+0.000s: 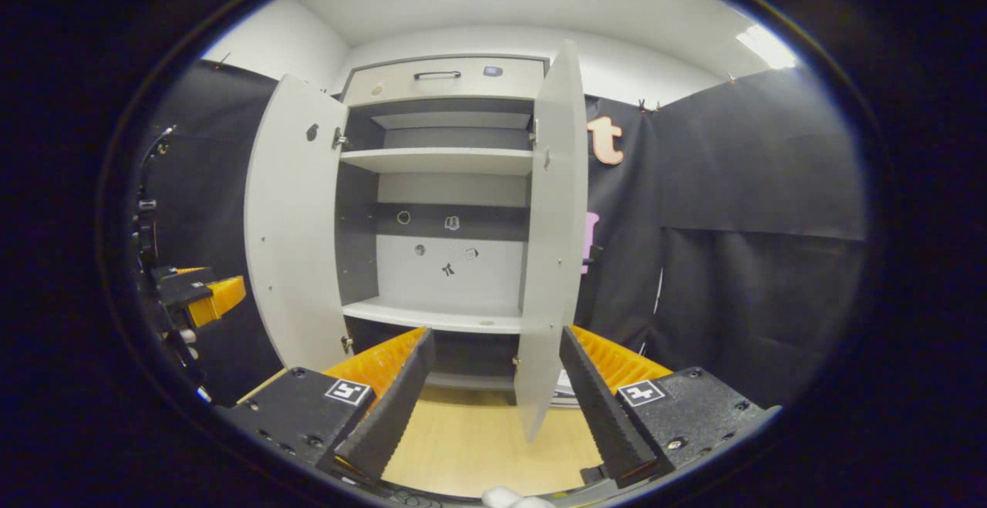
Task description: Open the right door of the double-door shoe cabinet with the right hand, and open the left door with the left hand.
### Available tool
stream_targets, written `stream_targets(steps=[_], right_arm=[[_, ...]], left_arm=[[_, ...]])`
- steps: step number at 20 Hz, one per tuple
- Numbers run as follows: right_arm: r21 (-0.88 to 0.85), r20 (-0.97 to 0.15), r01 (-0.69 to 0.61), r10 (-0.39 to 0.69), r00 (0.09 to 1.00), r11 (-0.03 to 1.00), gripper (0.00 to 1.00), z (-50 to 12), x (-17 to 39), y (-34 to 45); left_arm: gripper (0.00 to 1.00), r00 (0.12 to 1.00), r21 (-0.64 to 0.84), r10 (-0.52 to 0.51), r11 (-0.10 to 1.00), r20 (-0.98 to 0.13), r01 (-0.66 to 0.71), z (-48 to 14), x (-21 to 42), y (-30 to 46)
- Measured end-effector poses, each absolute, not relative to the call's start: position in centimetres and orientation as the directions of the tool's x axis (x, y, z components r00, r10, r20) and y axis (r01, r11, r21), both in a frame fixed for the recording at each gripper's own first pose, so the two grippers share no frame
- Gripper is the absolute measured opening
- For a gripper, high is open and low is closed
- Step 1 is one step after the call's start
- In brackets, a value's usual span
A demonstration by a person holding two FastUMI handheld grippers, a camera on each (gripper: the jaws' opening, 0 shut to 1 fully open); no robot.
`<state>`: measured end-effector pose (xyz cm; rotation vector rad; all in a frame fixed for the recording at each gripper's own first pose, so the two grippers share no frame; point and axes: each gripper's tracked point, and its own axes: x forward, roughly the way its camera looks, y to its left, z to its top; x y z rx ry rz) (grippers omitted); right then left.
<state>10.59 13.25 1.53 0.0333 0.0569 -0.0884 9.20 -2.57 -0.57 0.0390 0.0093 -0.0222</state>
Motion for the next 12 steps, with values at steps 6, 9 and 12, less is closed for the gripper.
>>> stream_targets(steps=[6,9,12], right_arm=[[0.031,-0.061,0.115,-0.113,0.992,0.993,1.0,1.0,10.5,12.3],[0.024,-0.072,0.112,-0.11,0.991,0.993,1.0,0.6,10.7,12.4],[0.023,-0.067,0.105,-0.103,0.992,0.994,1.0,1.0,11.0,12.4]], left_arm=[[0.96,0.996,0.033,-0.085,0.996,0.015,0.084,-0.4,9.2,-7.5],[0.96,0.995,0.027,-0.094,0.995,0.021,0.094,-0.4,9.1,-8.8],[0.96,0.995,0.042,-0.094,0.995,0.014,0.094,-0.5,9.1,-9.1]])
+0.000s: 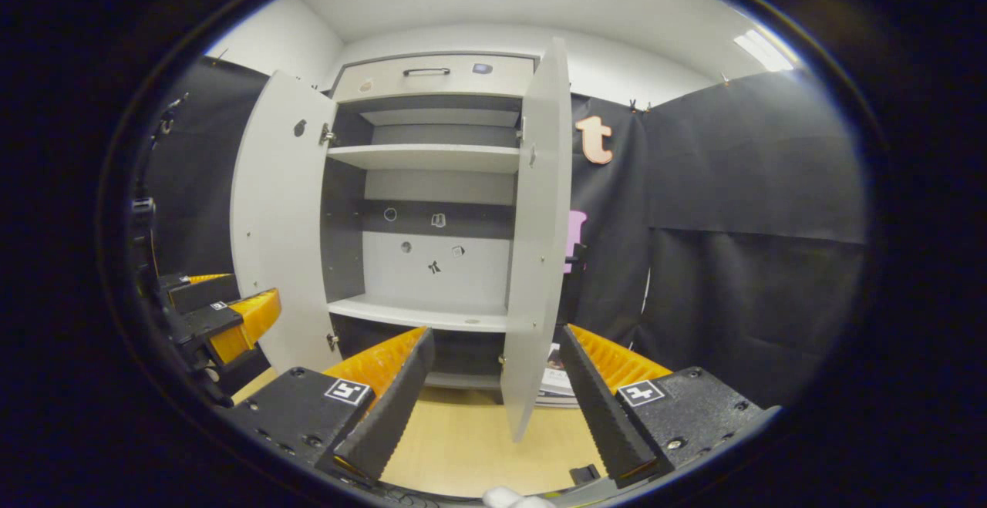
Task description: Open the right door of the double-door shoe cabinet with the right hand, and open the left door with the left hand.
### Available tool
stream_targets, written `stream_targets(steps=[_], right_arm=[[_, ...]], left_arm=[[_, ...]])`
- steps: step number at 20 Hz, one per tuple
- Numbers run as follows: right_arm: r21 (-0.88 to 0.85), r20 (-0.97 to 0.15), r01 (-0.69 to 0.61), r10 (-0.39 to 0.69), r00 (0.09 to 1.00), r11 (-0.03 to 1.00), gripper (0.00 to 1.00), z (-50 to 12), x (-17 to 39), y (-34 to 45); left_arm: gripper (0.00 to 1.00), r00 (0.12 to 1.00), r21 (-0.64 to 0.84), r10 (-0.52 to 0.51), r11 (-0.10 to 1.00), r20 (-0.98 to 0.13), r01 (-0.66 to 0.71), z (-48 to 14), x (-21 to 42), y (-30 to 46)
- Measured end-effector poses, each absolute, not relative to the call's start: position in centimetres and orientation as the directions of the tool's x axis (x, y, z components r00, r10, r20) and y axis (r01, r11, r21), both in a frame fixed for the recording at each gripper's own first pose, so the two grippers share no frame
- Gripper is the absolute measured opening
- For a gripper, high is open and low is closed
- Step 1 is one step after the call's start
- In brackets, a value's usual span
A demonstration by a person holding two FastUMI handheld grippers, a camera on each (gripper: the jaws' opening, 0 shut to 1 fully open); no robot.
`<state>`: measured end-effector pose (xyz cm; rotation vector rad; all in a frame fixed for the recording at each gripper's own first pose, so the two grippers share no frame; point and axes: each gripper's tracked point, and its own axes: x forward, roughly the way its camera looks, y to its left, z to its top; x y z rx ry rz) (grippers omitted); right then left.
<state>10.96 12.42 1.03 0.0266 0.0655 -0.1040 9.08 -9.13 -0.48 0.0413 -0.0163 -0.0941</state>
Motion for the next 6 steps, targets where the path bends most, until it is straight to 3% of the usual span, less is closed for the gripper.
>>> stream_targets(steps=[6], right_arm=[[0.033,-0.052,0.098,-0.096,0.994,0.995,1.0,1.46,10.74,12.87]], left_arm=[[0.96,0.997,0.038,-0.073,0.997,0.018,0.072,0.35,8.73,-8.44]])
